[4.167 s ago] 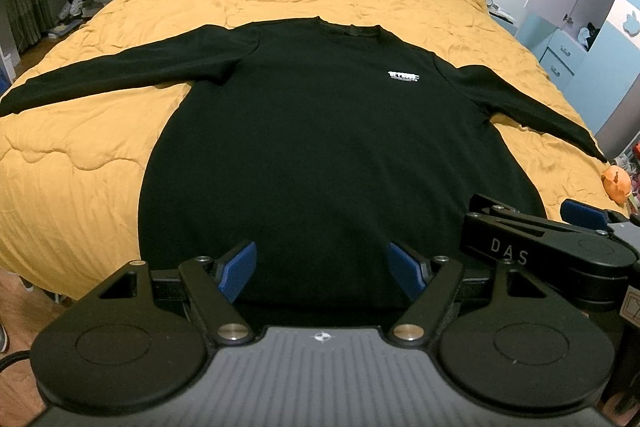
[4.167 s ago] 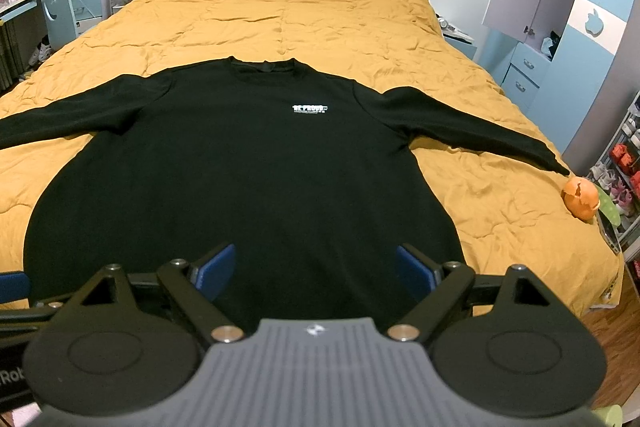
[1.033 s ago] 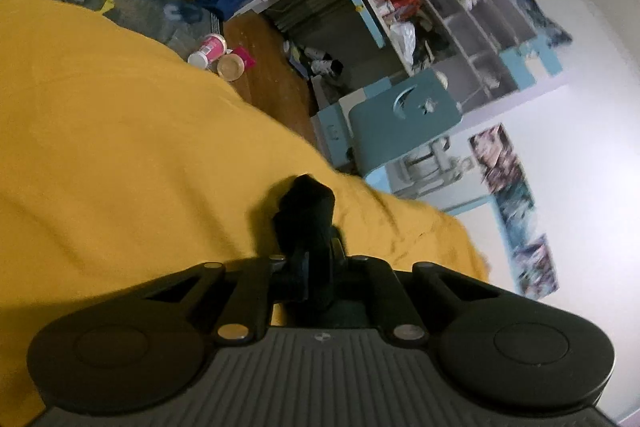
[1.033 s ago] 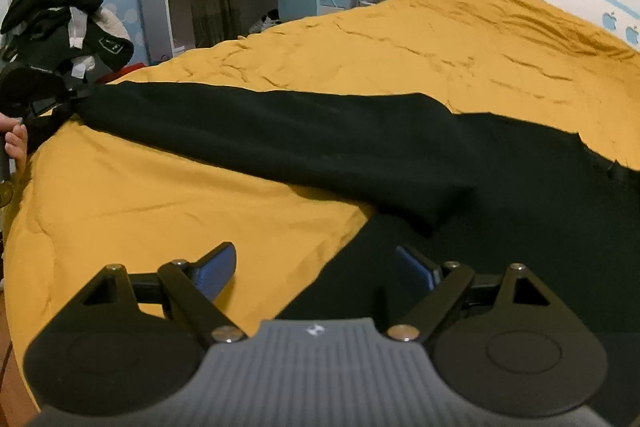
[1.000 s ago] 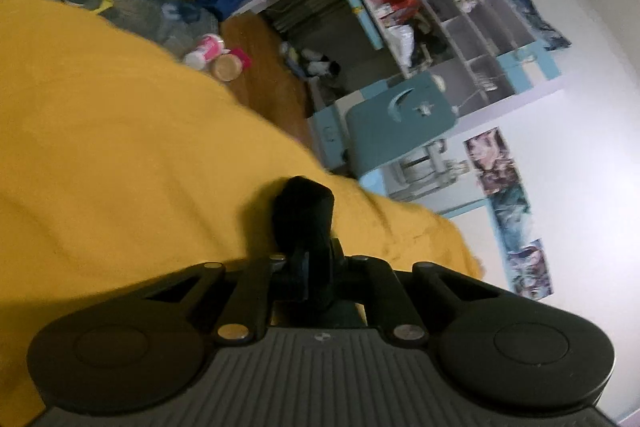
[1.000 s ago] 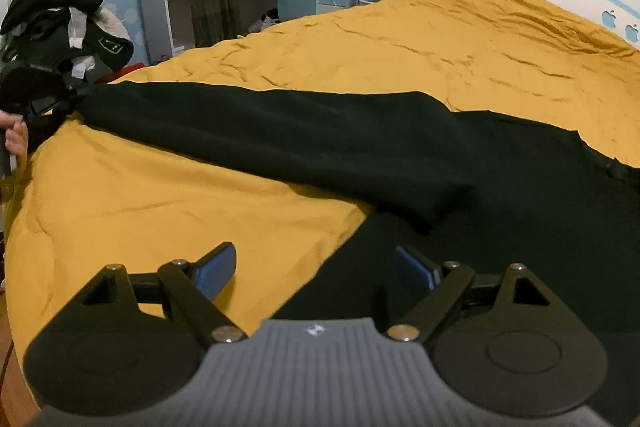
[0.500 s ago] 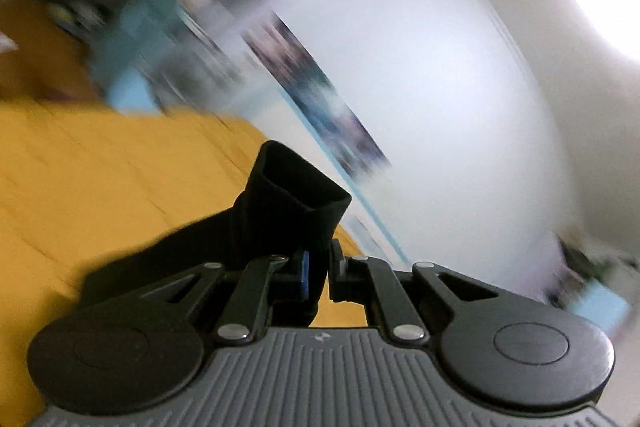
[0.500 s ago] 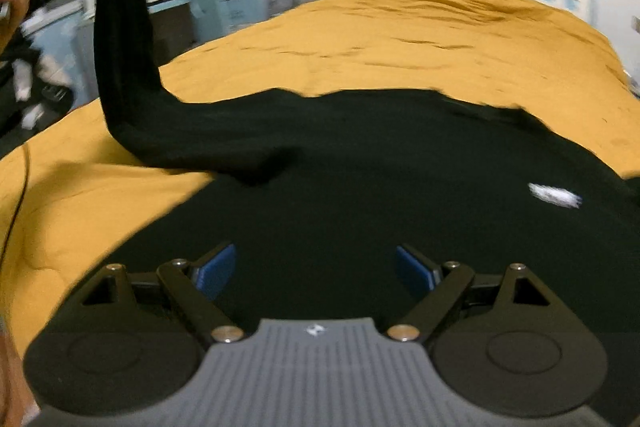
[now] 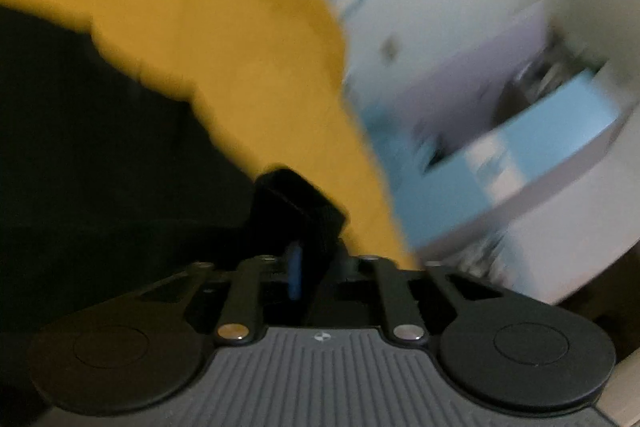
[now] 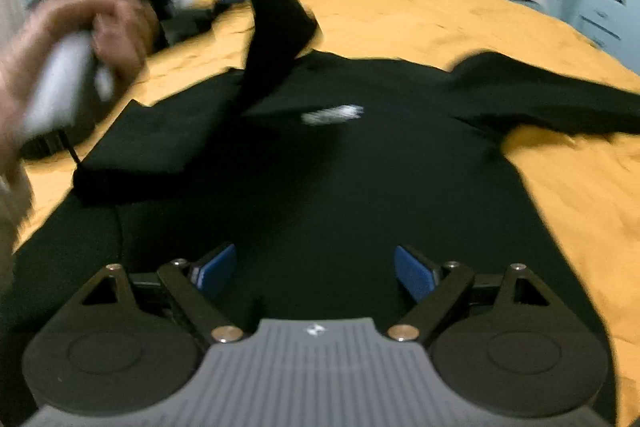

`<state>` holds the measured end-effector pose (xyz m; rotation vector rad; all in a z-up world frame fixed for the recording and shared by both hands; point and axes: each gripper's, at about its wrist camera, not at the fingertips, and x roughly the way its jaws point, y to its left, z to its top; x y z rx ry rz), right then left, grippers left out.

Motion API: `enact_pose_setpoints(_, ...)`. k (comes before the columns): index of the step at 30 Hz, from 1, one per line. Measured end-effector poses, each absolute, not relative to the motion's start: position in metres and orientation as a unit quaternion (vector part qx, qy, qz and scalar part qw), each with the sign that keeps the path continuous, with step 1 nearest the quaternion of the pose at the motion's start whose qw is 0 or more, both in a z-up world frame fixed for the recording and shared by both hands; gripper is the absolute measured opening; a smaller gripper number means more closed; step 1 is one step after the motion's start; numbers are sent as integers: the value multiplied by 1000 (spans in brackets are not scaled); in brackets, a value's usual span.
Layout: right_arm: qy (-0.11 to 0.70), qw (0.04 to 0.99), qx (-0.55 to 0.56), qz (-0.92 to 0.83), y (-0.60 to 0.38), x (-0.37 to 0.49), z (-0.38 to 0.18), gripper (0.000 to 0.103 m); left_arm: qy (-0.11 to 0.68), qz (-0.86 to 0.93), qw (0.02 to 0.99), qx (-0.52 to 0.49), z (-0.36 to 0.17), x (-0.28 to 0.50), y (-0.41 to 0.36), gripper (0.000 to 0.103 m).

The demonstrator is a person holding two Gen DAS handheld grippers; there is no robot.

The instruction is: Fold small clothes

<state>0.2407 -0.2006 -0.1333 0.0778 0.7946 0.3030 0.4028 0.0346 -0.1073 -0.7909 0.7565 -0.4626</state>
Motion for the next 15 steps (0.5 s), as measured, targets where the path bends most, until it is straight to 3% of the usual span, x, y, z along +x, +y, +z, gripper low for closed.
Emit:
enact_pose_setpoints(2, 390, 911, 52, 128, -217, 243, -137, 82, 434, -191, 812, -341, -122, 418, 19, 36)
enact_pose_setpoints(4, 387, 913, 73, 109, -234, 245, -136, 82, 471, -170, 818, -284, -116, 421, 16, 59)
enact_pose_setpoints(6, 385, 911, 99, 107, -246, 251, -133, 82, 459, -179, 840, -227, -95, 411, 23, 70)
enact_pose_setpoints(8, 380, 906, 142, 121, -254, 260, -129, 82, 422, -187, 869, -176, -67, 389, 47, 72)
enact_pose_setpoints(10, 371, 901, 181, 132, -258, 276, -123, 82, 394, -193, 881, -175, -45, 364, 85, 89)
enact_pose_setpoints(13, 350, 899, 219, 149, -261, 312, -117, 82, 345, -157, 904, -197, -23, 323, 134, 92)
enact_pose_setpoints(15, 330, 904, 222, 158, -261, 338, -115, 79, 353, -118, 911, -179, -28, 308, 172, 92)
